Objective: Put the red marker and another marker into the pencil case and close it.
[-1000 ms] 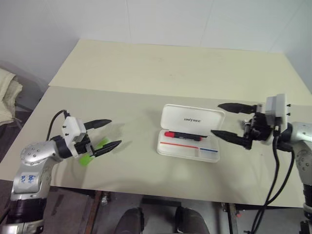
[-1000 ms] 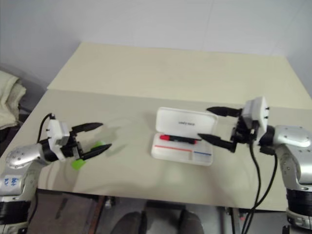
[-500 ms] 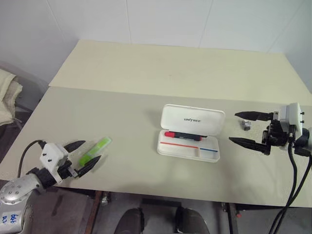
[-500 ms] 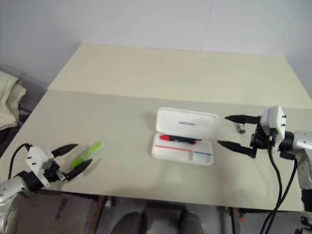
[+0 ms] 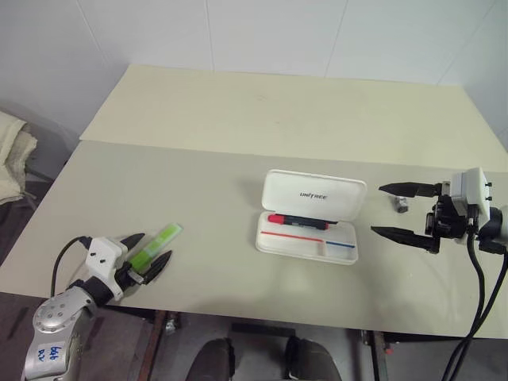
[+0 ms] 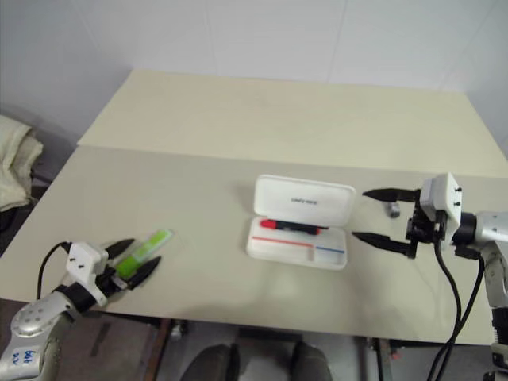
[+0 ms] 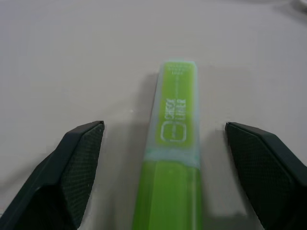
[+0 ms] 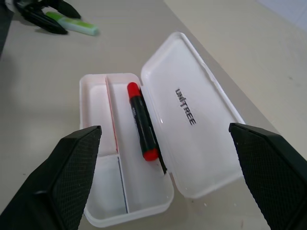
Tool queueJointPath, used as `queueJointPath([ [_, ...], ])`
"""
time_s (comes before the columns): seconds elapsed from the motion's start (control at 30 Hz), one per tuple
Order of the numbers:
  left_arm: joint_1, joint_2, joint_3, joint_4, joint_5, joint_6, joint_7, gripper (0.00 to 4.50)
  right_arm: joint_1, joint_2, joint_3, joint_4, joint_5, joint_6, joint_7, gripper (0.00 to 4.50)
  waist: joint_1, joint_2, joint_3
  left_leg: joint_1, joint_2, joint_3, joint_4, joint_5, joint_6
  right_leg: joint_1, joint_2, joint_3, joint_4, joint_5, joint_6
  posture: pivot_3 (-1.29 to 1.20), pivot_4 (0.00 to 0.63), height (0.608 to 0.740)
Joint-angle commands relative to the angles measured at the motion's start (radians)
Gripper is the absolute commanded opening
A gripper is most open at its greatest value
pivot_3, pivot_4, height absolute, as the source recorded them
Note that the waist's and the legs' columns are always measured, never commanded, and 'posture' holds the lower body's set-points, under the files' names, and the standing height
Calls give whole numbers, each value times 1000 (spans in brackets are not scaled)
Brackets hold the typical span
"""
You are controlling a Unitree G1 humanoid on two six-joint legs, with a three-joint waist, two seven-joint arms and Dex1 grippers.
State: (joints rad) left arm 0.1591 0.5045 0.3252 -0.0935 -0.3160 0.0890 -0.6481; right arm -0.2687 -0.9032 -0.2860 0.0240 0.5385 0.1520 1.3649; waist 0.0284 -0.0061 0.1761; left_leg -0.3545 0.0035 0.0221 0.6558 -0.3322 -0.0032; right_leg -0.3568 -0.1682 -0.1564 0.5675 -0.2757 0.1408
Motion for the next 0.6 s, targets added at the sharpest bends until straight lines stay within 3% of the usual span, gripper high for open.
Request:
queueJointPath([
  [0.03,-17,-6,-24,38,14,13,15,4292,-3,-20,-28,-57,24,18,-16,4482,1,1,0,0,0,0,0,0,0,0,0,0,0,0,0,0,150,740],
  [0.07,-25,-7,-28,49,18,21,22,4292,-6,-19,-27,-67,27,24,-21,4482,3,2,-1,0,0,0,1,0,0,0,0,0,0,0,0,0,150,740],
  [0.4,-54,8,-57,63,38,32,35,1130,-21,-10,-21,-123,41,51,-50,4500,12,4,-2,1,7,0,1,1,-2,0,2,0,2,3,-5,0,150,740],
  [0.6,-93,8,-74,23,14,30,13,1138,-20,-7,-15,-118,34,41,-51,4500,25,4,-2,1,7,0,2,1,-2,0,3,0,1,3,-5,0,150,740],
])
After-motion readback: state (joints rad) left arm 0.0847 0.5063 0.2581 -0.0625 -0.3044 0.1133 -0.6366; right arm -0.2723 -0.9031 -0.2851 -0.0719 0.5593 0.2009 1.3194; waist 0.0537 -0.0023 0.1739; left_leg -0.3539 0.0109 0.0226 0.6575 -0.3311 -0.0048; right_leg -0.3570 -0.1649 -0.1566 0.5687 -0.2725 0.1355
